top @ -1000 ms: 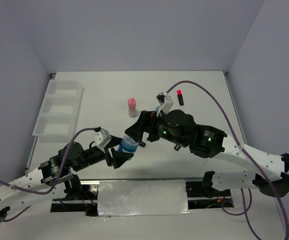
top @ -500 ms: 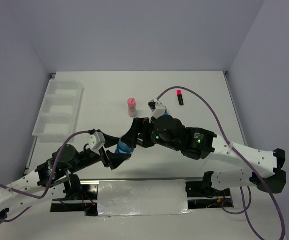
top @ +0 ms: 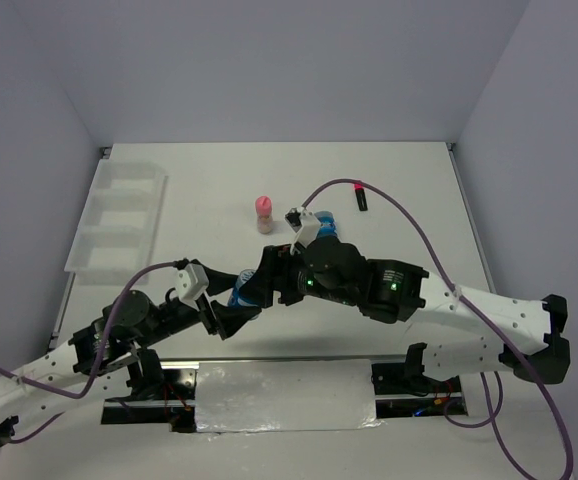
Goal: Sort the stationery into containers
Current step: Pick up the stationery from the center of the board.
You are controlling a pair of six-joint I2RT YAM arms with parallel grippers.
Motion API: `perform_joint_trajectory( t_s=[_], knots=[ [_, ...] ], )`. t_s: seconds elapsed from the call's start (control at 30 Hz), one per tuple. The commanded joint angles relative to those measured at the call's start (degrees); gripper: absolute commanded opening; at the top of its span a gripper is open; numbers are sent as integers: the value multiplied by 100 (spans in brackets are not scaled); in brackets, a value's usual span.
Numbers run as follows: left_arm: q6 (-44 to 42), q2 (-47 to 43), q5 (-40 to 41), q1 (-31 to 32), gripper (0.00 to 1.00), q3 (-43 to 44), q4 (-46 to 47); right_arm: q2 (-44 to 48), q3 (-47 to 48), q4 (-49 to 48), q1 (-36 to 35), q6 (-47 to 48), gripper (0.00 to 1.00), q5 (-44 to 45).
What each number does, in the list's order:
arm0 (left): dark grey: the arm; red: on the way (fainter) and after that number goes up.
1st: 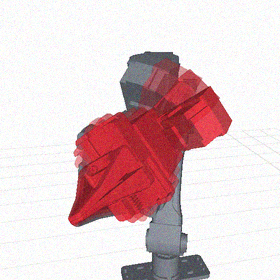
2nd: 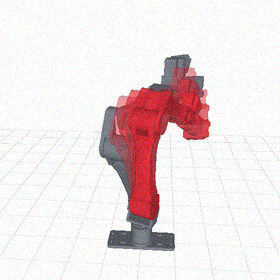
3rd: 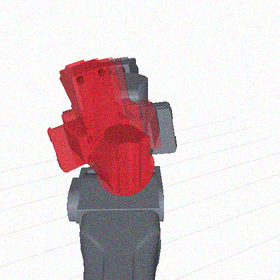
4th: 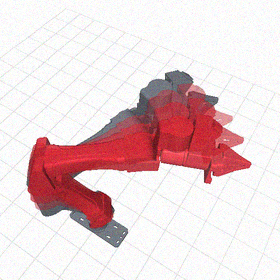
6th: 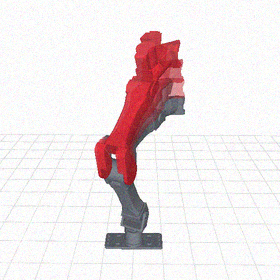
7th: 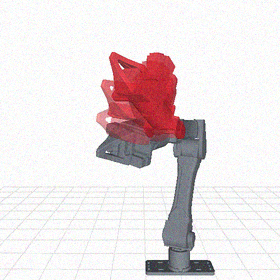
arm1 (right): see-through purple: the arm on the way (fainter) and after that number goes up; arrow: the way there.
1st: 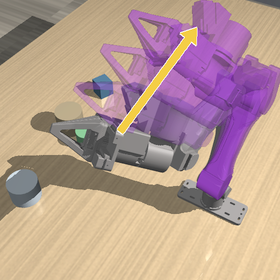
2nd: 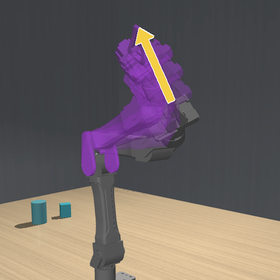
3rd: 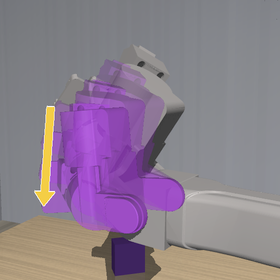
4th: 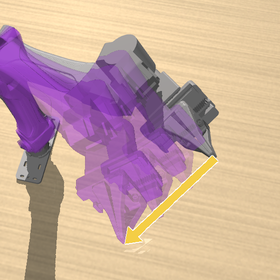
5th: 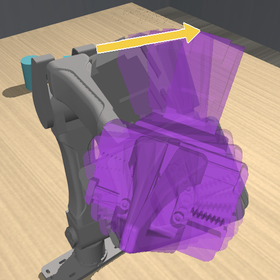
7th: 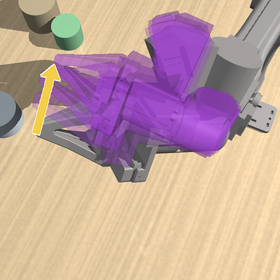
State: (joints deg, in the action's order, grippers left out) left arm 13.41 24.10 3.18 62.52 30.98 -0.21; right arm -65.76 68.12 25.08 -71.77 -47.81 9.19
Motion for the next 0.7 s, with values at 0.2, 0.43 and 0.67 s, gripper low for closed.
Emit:
perform_joint_trajectory(
  t_s=[0.2, 0.43, 0.67],
  knots=[
    [-110, 42, -10, 23, 0, 197, 478, -201, -9, -504, -136, 202, 49, 47],
    [197, 139, 577, 23, 99, 549, -320, -157, 0, -1241, -136, 1115, 0, 293],
    [1599, 227, 3300, 23, 99, 1392, -2586, -104, 281, -1515, 66, 1897, 0, 1101]
  ],
)
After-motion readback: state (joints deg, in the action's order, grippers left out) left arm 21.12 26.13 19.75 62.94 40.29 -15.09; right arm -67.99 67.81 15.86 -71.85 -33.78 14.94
